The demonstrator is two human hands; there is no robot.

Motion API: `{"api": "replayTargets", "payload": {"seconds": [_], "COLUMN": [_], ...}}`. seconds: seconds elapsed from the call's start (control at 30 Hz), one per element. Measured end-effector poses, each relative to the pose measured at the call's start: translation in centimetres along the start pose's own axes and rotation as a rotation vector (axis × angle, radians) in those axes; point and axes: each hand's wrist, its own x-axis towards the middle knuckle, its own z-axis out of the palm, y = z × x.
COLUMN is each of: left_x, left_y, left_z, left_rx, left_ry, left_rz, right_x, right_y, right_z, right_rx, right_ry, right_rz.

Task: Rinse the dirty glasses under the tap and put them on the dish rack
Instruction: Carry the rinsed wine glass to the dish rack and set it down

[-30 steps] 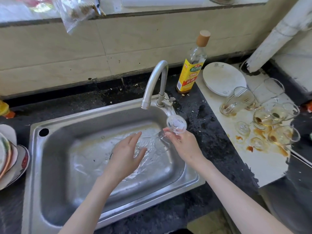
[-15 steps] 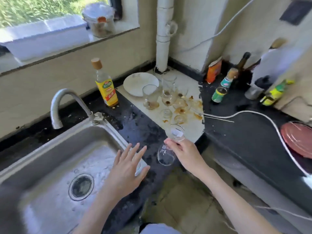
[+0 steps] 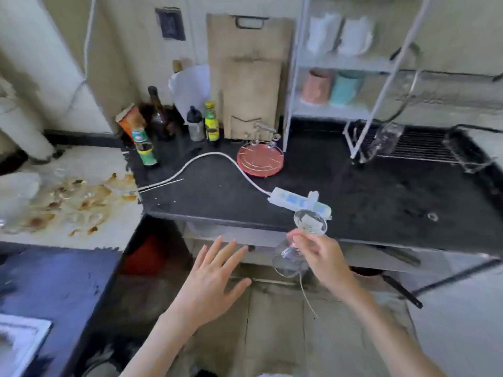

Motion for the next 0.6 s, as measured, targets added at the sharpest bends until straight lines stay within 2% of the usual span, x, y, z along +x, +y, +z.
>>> {"api": "replayTargets", "payload": {"seconds": [0.13,0.27,0.6], "left_x": [5.5,11.6,30.0], "left_y": [6.7,12.2,22.6], "left_z": [-0.1,0.3,0.4], "left_rx": [0.02,-0.025,-0.068], "left_ry": [-0.044,-0.023,0.018], "left_rz": [0.22,0.401,0.607], "right_x": [-2.0,-2.7,4.9], "right_y": [2.5,5.0,9.0], "right_z": [-7.9,-14.2,-28.9], "right_rx": [0.035,0.027,-0.021], "right_ry": [0.234,0.379,0.607], "right_rz": [0.048,0.117,0.184]}}
